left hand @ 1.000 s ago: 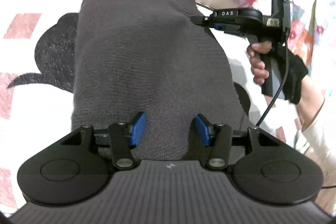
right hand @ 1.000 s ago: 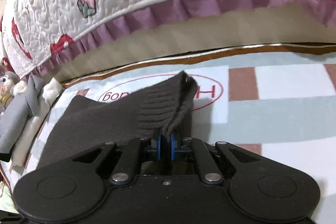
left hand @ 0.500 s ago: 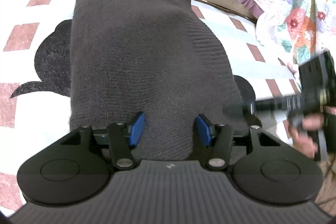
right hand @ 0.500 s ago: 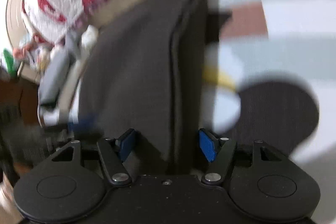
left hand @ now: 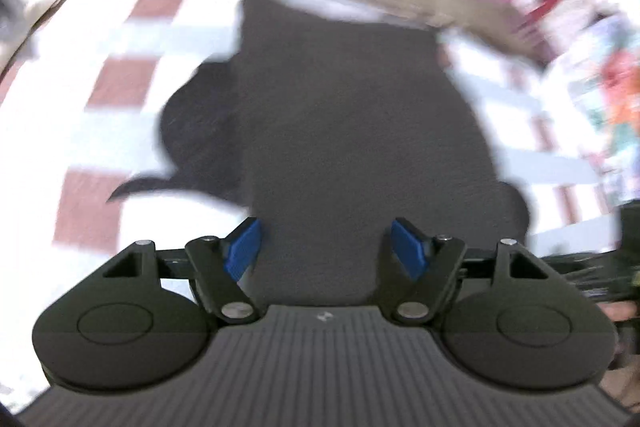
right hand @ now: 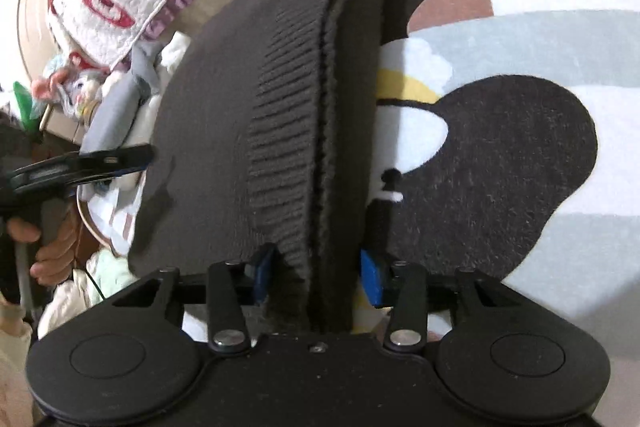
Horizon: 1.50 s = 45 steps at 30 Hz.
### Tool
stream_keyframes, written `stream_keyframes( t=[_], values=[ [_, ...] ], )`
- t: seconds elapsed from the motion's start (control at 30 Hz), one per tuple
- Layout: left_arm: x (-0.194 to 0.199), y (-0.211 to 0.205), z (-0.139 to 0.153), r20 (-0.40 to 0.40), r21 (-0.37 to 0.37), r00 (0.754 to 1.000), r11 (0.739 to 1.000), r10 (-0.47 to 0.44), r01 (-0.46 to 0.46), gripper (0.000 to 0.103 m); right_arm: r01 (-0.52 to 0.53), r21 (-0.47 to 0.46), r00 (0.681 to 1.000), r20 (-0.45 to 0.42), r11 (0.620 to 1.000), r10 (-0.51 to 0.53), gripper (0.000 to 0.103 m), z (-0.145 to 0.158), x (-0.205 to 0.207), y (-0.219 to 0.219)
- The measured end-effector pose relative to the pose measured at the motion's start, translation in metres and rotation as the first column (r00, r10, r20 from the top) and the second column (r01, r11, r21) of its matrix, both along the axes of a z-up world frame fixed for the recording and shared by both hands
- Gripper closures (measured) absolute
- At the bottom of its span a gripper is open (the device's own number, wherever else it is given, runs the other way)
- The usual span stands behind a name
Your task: Fold clothes
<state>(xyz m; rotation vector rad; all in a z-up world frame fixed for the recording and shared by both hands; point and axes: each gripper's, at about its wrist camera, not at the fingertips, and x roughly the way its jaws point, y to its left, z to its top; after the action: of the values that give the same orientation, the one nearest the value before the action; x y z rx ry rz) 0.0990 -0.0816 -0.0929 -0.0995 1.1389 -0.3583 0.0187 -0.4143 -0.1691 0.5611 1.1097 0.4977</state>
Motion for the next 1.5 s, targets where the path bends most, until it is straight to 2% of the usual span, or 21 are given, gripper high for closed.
stream_keyframes(
  t=[0.03, 0.1, 0.2, 0.3, 0.33, 0.43, 0.47, 0.67, 0.8, 0.83, 0.9, 0.97, 1.0, 1.07, 1.1, 1.2, 1.27, 1.33, 1.4, 1.47, 1.5],
  values=[
    [0.001, 0.002, -0.01, -0.038, 0.041, 0.999, 0.999, 0.02, -0.019, 0.03, -0.011, -0.01, 1.0, 0.008, 1.0, 0.011, 0.057, 0.001, -0.003, 0.002],
    [-0.001, 0.013, -0.022, -0.091, -0.04, 0.993, 0.996, 0.08, -0.084, 0.028, -0.042, -0.039, 0.999, 0.03, 0.998, 0.043, 0.058, 0.003, -0.008, 0.005],
    [0.0, 0.034, -0.034, -0.192, -0.159, 0.966, 0.966, 0.171, -0.203, 0.028, -0.067, -0.066, 0.996, 0.046, 0.996, 0.07, 0.059, 0.006, -0.01, 0.008],
    [-0.001, 0.046, -0.043, -0.243, -0.213, 0.949, 0.944, 0.2, -0.253, 0.028, -0.071, -0.073, 0.997, 0.032, 0.995, 0.073, 0.06, 0.008, -0.011, 0.008],
    [-0.001, 0.046, -0.045, -0.25, -0.211, 0.948, 0.944, 0.199, -0.254, 0.027, -0.067, -0.075, 0.997, 0.023, 0.995, 0.069, 0.06, 0.008, -0.01, 0.008],
    [-0.004, 0.041, -0.044, -0.229, -0.195, 0.951, 0.948, 0.207, -0.253, 0.031, -0.074, -0.108, 0.997, 0.025, 0.991, 0.077, 0.06, 0.012, -0.01, 0.011],
    [-0.006, 0.038, -0.042, -0.213, -0.196, 0.956, 0.95, 0.202, -0.244, 0.039, -0.081, -0.124, 0.996, 0.038, 0.989, 0.087, 0.059, 0.014, -0.011, 0.013],
    [-0.008, 0.026, -0.018, -0.109, -0.129, 0.986, 0.981, 0.129, -0.143, 0.055, -0.128, -0.154, 0.986, 0.087, 0.98, 0.142, 0.06, 0.031, -0.003, 0.0],
    [-0.002, 0.033, 0.009, -0.011, -0.026, 0.993, 0.993, 0.115, -0.115, 0.058, 0.107, -0.237, 0.982, 0.18, 0.966, -0.064, 0.058, 0.054, 0.034, -0.038],
    [-0.001, 0.035, 0.015, 0.015, -0.004, 0.993, 0.993, 0.115, -0.115, 0.056, 0.156, -0.206, 0.976, 0.18, 0.966, -0.119, 0.058, 0.057, 0.046, -0.049],
    [0.004, 0.043, 0.02, 0.029, -0.037, 0.991, 0.991, 0.131, -0.13, 0.054, 0.174, -0.089, 0.97, 0.186, 0.981, -0.155, 0.058, 0.063, 0.064, -0.055],
    [0.01, 0.048, 0.015, 0.018, -0.127, 0.985, 0.977, 0.173, -0.169, 0.05, 0.164, 0.025, 0.97, 0.177, 0.986, -0.166, 0.054, 0.063, 0.082, -0.052],
    [0.012, 0.051, 0.013, 0.011, -0.172, 0.981, 0.967, 0.193, -0.188, 0.046, 0.164, 0.032, 0.971, 0.168, 0.986, -0.167, 0.048, 0.06, 0.088, -0.049],
    [0.019, 0.056, 0.004, -0.02, -0.267, 0.975, 0.938, 0.222, -0.219, 0.043, 0.165, 0.045, 0.974, 0.152, 0.985, -0.17, 0.047, 0.053, 0.1, -0.042],
    [0.021, 0.057, -0.001, -0.044, -0.291, 0.974, 0.929, 0.224, -0.227, 0.043, 0.162, 0.05, 0.977, 0.133, 0.986, -0.167, 0.047, 0.046, 0.105, -0.039],
    [0.027, 0.052, -0.018, -0.087, -0.294, 0.972, 0.926, 0.22, -0.236, 0.039, 0.133, 0.081, 0.987, 0.079, 0.988, -0.139, 0.046, 0.024, 0.105, -0.03],
    [0.027, 0.048, -0.022, -0.12, -0.307, 0.974, 0.926, 0.191, -0.22, 0.04, 0.124, 0.095, 0.991, 0.043, 0.988, -0.129, 0.042, 0.011, 0.104, -0.026],
    [0.023, 0.043, -0.018, -0.129, -0.27, 0.982, 0.948, 0.137, -0.168, 0.042, 0.13, 0.106, 0.991, 0.013, 0.986, -0.132, 0.041, 0.005, 0.102, -0.023],
    [0.019, 0.035, -0.013, -0.11, -0.207, 0.989, 0.971, 0.099, -0.12, 0.045, 0.104, 0.102, 0.994, 0.026, 0.989, -0.107, 0.041, 0.005, 0.104, -0.019],
    [0.022, 0.036, -0.015, -0.123, -0.199, 0.985, 0.969, 0.121, -0.144, 0.044, 0.078, 0.092, 0.994, 0.071, 0.993, -0.085, 0.039, 0.002, 0.103, -0.013],
    [0.025, 0.036, -0.017, -0.13, -0.202, 0.981, 0.965, 0.141, -0.165, 0.041, 0.077, 0.109, 0.993, 0.081, 0.991, -0.086, 0.036, -0.002, 0.104, -0.012]
  ],
)
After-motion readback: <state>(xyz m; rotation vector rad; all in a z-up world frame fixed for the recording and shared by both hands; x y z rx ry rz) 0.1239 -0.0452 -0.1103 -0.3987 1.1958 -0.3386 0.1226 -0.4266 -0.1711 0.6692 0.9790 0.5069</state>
